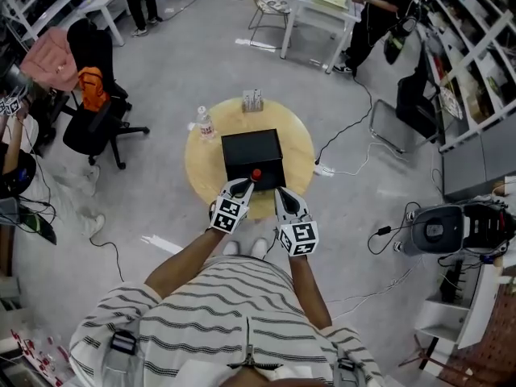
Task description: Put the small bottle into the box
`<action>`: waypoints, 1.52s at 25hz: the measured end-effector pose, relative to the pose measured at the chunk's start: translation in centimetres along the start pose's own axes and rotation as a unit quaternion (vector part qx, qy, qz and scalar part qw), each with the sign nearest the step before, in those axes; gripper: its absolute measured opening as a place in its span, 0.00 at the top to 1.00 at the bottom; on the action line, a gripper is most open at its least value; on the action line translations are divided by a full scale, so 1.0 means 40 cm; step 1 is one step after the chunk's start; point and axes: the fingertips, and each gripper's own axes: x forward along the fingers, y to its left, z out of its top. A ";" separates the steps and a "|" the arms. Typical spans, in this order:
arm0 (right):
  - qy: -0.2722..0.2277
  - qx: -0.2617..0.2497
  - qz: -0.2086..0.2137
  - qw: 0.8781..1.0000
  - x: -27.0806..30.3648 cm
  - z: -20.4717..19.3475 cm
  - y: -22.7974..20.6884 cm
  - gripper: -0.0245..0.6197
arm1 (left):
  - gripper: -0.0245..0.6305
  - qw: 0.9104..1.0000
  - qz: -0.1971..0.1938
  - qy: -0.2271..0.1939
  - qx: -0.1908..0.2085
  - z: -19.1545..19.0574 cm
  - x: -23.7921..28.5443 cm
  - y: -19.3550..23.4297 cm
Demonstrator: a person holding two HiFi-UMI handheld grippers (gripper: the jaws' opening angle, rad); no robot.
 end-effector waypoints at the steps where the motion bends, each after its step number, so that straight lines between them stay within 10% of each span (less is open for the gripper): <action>1: 0.000 0.000 0.000 1.000 0.000 0.001 -0.001 0.93 | 0.89 1.000 -0.002 -0.002 -0.001 0.003 -0.004 -0.001; 38: -0.003 0.016 -0.020 1.000 -0.012 0.001 -0.037 0.93 | 0.93 0.997 0.004 -0.073 0.005 0.092 -0.106 -0.051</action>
